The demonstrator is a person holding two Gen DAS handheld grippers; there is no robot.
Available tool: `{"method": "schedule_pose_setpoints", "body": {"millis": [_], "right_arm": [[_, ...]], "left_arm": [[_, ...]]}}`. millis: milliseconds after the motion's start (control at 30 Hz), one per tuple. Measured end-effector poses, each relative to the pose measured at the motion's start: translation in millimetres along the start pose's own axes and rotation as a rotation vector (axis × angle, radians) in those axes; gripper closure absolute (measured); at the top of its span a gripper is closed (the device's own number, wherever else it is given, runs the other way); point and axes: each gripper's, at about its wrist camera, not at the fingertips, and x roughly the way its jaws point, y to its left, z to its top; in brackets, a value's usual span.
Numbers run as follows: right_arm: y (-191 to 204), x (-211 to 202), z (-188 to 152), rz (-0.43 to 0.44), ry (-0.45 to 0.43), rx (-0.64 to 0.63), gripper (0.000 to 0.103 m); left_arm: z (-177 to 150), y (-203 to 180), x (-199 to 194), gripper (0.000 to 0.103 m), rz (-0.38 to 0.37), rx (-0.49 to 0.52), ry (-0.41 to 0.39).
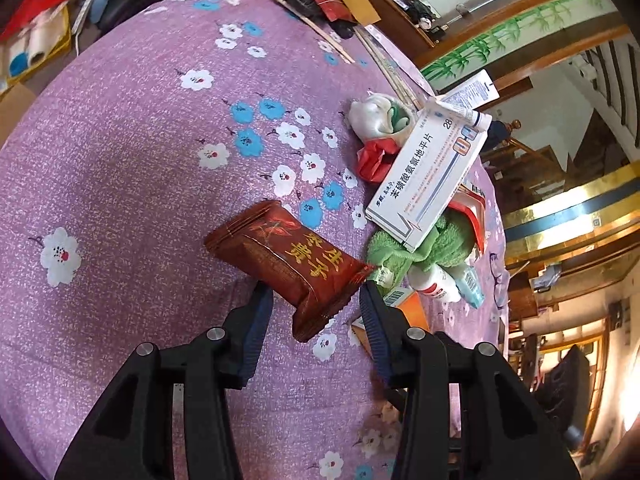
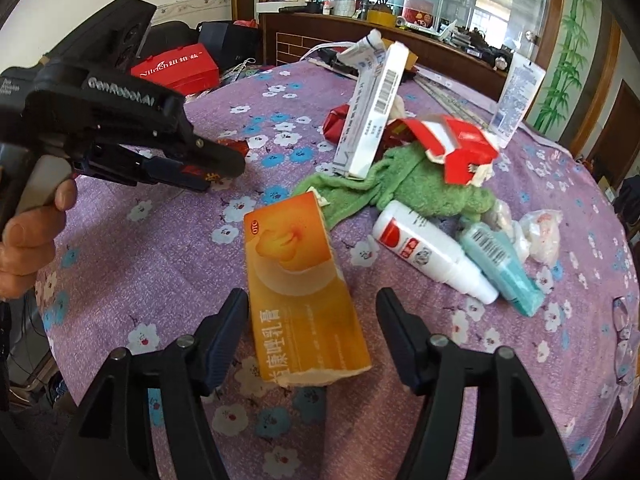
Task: Collect trash
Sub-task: 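Hold the brown wrapper in the left tool while the right tool grasps the orange cream box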
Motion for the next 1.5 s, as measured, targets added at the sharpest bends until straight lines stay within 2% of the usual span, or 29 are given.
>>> {"method": "schedule_pose_setpoints", "body": {"millis": [67,200,433,533,600,633,733,867,933,967,1067,1200,1367,1500], "right_arm": [[-2.1,2.5,-2.8,0.017,0.007,0.013,0.049],[-11.1,-5.5,-7.4,0.045,-0.017,0.042,0.051],[-30.2,-24.9,-9.9,0.094,-0.086,0.136,0.055],[-35.0,-31.1,-13.2,0.110,-0.112,0.157,0.056],[-38.3,-35.0,-15.5,0.107,-0.128,0.164,0.061],[-39.7,-35.5,-16.7,0.106,-0.128,0.171,0.063],[-42.7,-33.5,-22.5,0.111,-0.094,0.172,0.063],[-45.4,-33.2,-27.6,0.153,-0.066,0.188,0.061],[-44.0,-36.1,-27.9,0.148,-0.071,0.182,0.049],[-42.3,-38.0,-26.6,0.133,-0.078,0.171,0.047],[-35.7,-38.6,-23.1,0.111,-0.078,0.133,0.044],[-25.7,-25.5,-16.7,0.059,-0.031,0.084,0.044],[-11.9,-12.7,-12.0,0.042,0.014,0.056,0.042],[-5.8,-2.9,-12.3,0.004,0.047,0.052,0.042]], "left_arm": [[-2.0,0.2,-3.4,0.000,0.008,0.007,0.015],[-6.5,5.8,-14.2,0.000,0.000,-0.002,0.030],[4.2,8.2,-14.5,0.000,0.012,-0.084,-0.019],[8.6,-0.2,-1.7,0.000,0.049,-0.091,-0.011],[10.8,-8.2,8.3,0.000,0.072,-0.072,-0.007],[11.6,-15.1,10.9,0.000,0.108,-0.046,-0.025],[12.0,-26.0,15.7,0.000,0.181,0.006,-0.037],[12.7,-36.9,23.8,0.000,0.259,0.142,-0.080],[11.4,-39.1,26.5,0.000,0.293,0.201,-0.109],[9.9,-39.1,26.6,0.000,0.319,0.221,-0.121],[4.5,-34.7,21.9,0.000,0.298,0.238,-0.135],[-8.3,-30.9,11.1,0.000,0.262,0.268,-0.149],[-32.2,-35.9,-9.4,0.000,0.290,0.345,-0.224],[-40.7,-38.1,-15.6,0.000,0.302,0.370,-0.238]]}}
